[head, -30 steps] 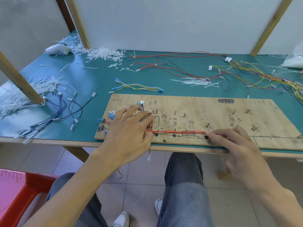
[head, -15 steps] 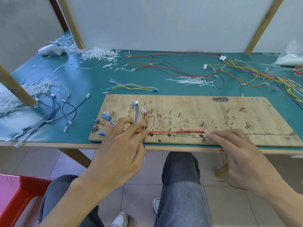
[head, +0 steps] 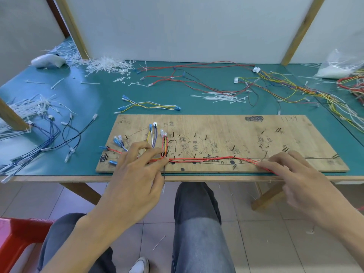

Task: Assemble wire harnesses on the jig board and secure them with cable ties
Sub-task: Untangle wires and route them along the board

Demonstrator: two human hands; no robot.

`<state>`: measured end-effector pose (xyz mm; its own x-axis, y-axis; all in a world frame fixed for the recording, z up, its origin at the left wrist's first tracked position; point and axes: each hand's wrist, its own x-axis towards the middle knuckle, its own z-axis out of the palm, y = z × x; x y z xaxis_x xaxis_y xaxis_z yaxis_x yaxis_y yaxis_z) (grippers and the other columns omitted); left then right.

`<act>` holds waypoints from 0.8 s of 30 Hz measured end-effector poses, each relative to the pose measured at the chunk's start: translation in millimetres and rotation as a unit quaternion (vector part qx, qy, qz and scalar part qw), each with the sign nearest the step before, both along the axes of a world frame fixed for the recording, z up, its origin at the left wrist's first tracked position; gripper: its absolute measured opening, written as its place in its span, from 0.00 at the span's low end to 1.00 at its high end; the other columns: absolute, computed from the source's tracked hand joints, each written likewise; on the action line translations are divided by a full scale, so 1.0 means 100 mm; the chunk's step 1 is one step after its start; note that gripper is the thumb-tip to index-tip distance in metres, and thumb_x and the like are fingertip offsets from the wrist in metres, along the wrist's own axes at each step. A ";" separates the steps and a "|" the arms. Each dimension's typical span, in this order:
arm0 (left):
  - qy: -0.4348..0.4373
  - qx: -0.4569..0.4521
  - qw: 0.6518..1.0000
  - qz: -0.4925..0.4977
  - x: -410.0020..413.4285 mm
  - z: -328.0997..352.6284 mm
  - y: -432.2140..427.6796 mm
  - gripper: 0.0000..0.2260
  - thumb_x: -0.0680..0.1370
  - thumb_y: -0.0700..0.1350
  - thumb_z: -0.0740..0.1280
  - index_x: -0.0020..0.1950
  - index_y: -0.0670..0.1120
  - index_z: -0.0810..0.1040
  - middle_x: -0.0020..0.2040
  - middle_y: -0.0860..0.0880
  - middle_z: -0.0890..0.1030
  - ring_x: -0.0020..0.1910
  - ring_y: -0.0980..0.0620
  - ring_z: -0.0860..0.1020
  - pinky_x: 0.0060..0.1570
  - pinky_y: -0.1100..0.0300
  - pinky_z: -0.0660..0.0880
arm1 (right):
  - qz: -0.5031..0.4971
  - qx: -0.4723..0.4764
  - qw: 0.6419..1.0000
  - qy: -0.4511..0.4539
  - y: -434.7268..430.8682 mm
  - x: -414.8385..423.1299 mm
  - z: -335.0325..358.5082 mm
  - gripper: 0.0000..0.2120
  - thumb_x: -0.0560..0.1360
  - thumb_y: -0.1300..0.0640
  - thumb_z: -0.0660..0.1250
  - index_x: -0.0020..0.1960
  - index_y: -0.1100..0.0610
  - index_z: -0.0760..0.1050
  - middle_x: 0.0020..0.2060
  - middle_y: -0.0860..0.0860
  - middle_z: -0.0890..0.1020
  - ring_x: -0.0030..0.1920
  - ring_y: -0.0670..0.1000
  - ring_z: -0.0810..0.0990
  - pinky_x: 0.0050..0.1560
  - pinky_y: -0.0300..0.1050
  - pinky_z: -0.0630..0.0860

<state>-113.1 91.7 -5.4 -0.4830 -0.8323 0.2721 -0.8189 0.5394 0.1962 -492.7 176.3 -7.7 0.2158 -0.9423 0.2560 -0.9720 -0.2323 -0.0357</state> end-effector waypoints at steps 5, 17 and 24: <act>0.018 -0.001 1.000 0.021 -0.02 -0.04 0.05 0.19 0.80 0.47 0.60 0.68 0.48 0.83 0.68 0.54 0.80 0.70 0.48 0.68 0.63 0.43 0.75 | -0.036 -0.005 0.995 -0.093 0.10 0.06 -0.09 0.32 0.68 0.72 0.74 0.69 0.53 0.79 0.56 0.46 0.74 0.57 0.51 0.74 0.47 0.52 0.81; -0.041 -0.056 0.997 0.018 0.00 -0.05 0.09 0.20 0.80 0.48 0.59 0.68 0.48 0.82 0.65 0.53 0.83 0.70 0.47 0.71 0.65 0.48 0.66 | -0.032 -0.074 0.991 -0.104 -0.25 0.65 -0.10 0.20 0.77 0.67 0.71 0.67 0.57 0.80 0.61 0.51 0.79 0.56 0.55 0.75 0.54 0.52 0.78; -0.080 -0.072 0.994 -0.018 0.06 0.02 0.03 0.21 0.77 0.45 0.62 0.69 0.49 0.81 0.63 0.53 0.84 0.69 0.45 0.73 0.65 0.48 0.65 | -0.017 -0.076 0.994 -0.073 -0.35 0.61 -0.18 0.34 0.64 0.79 0.74 0.66 0.57 0.82 0.48 0.49 0.79 0.48 0.55 0.75 0.43 0.55 0.81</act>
